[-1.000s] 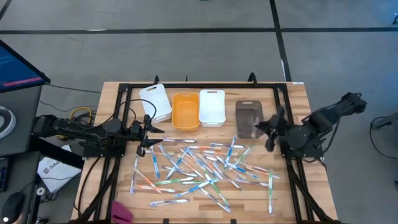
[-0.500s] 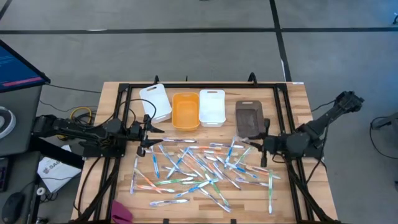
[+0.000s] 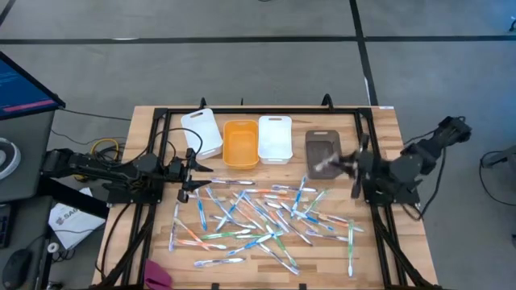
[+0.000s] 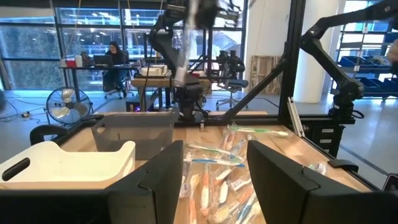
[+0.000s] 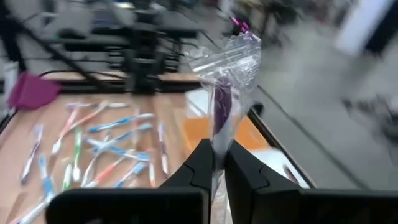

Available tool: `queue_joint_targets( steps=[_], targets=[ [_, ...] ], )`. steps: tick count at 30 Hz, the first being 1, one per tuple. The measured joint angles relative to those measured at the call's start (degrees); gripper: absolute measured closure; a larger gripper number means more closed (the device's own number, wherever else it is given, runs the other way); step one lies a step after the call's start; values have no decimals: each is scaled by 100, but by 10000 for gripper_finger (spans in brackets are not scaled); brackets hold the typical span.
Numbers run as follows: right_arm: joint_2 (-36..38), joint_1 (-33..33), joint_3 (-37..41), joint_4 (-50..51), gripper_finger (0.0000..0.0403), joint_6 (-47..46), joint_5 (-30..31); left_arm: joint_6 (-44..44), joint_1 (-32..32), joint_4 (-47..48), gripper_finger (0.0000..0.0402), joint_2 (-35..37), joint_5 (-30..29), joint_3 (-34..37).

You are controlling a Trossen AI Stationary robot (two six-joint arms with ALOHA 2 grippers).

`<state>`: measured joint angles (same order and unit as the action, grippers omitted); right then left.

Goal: Pick & Place Toothbrushes
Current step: Put the white violet toothbrush into the black transparent bin

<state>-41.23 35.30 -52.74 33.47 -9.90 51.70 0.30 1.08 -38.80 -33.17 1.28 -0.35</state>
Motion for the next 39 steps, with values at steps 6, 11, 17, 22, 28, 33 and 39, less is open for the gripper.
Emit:
queue_joint_targets(
  steps=[6,11,17,22,28,33,39],
  targets=[
    [-214,-1049,-1152,1967,390,-1838,-256,-2,0,-1,230,0,0,1],
    [-455,-2310,-1598,2989,390,-3373,-1016,25,0,4,230,0,0,1],
    [-909,-3748,-1590,3249,390,-3490,-2356,30,0,6,230,0,1,0],
    [-1348,-5053,-1588,3169,390,-3061,-3624,6,2,8,230,0,2,1],
    [-2023,-6549,-1589,3054,390,-2449,-4962,26,1,16,230,0,2,-1],
    [-2718,-7003,-1590,3056,390,-2108,-5475,127,2,21,230,0,2,1],
    [-3340,-7060,-1590,3197,390,-1718,-5630,125,2,23,230,0,2,-1]
  ],
)
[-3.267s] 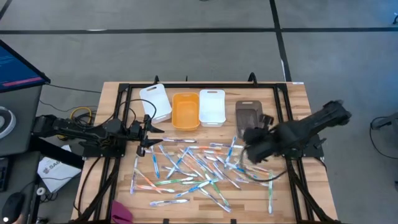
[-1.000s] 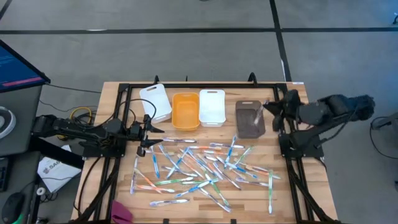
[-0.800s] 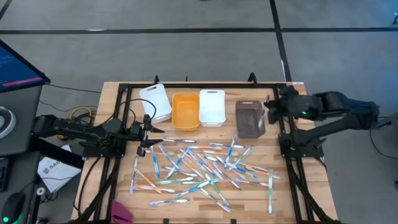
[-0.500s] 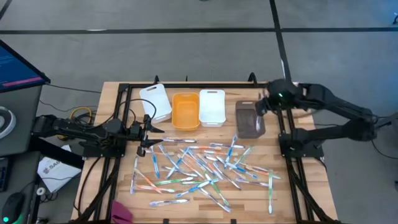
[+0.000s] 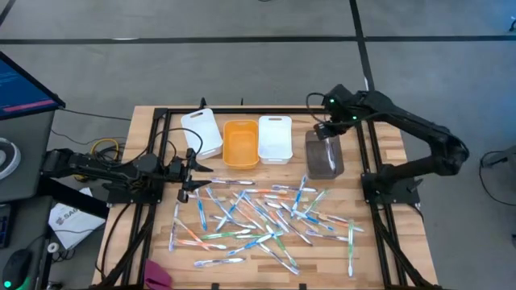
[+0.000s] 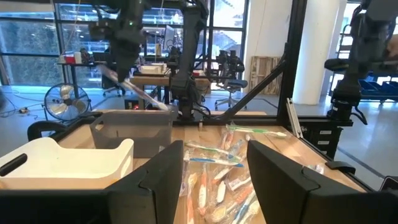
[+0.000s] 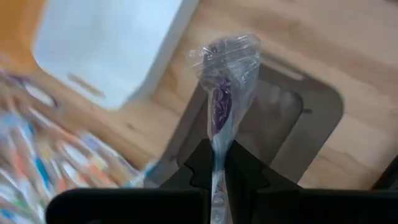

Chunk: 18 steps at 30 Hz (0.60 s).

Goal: Pick & Place Toothbrushes
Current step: Put the white violet toothbrush into the black transparent bin

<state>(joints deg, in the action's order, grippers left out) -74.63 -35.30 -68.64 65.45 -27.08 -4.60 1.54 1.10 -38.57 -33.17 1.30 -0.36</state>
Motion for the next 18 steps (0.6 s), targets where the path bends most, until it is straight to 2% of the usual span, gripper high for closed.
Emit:
queue_joint_targets(
  steps=[9,18],
  targets=[
    [-715,187,-2,148,387,726,3,-346,-2,20,230,0,0,1],
    [-1370,194,-2,164,385,761,-9,-575,-2,17,230,-1,0,1]
  ],
)
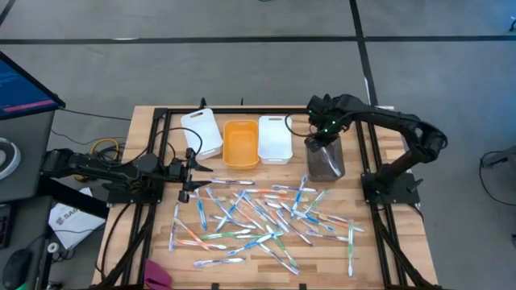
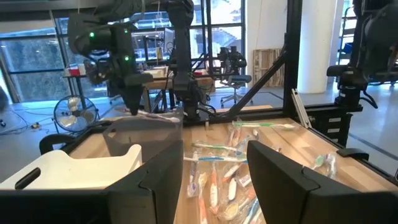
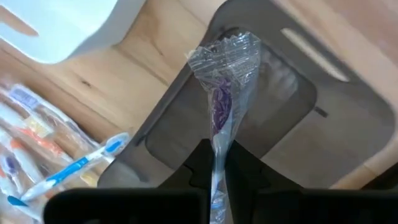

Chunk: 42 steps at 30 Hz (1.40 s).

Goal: Pick & Place Toothbrushes
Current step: Put the white violet toothbrush into the black transparent bin, then put the white orange toothbrush into the left white bin

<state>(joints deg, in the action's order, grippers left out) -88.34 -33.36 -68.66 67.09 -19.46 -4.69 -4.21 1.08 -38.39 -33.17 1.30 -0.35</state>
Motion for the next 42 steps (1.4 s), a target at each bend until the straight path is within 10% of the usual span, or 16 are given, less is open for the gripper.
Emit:
queue_joint_targets(
  steps=[23,42],
  targets=[
    [-1318,30,-98,257,327,44,-7,8,0,-3,230,-1,0,0],
    [-197,449,-1412,2035,221,-758,24,0,0,-7,230,-2,0,-1]
  ],
)
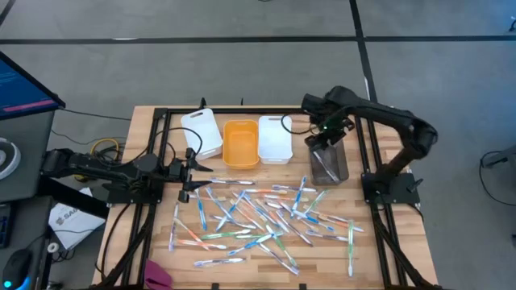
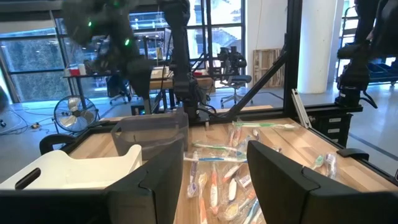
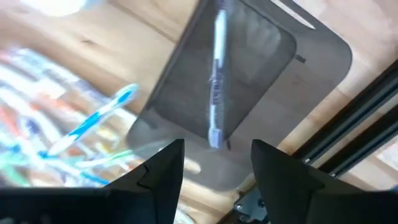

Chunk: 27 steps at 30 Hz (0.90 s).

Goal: Pick & Place Toothbrushes
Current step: Put the white orange toothbrush into the left white bin

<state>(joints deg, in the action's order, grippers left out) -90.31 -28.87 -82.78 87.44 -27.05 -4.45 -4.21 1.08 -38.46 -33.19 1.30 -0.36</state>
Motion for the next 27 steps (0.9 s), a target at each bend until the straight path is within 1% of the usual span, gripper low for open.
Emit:
queue_joint_targets(
  steps=[3,6,9,11,13,15,18,21,25,27],
  targets=[
    [642,407,52,33,217,-133,0,0,2,0,230,0,0,2],
    [1372,1068,149,223,215,-548,-2,0,2,0,230,0,0,0],
    [2093,1898,255,237,216,-1443,-4,21,2,2,230,0,3,0],
    [2562,2476,359,129,218,-2160,83,138,0,9,230,0,213,0],
    [2974,3148,514,29,220,-2947,363,142,0,7,230,0,576,2],
    [3288,3831,690,-38,222,-3694,766,146,1,8,230,0,794,1],
    [3616,4799,1051,-70,224,-4717,1172,177,0,11,230,0,819,0],
    [3833,5554,1442,-85,225,-5501,1490,162,0,10,230,0,820,1],
    [3897,6239,1936,-150,223,-6479,2193,160,0,7,230,0,820,2],
    [3849,6518,2166,-421,221,-6790,2427,157,0,7,230,0,820,0]
  ],
)
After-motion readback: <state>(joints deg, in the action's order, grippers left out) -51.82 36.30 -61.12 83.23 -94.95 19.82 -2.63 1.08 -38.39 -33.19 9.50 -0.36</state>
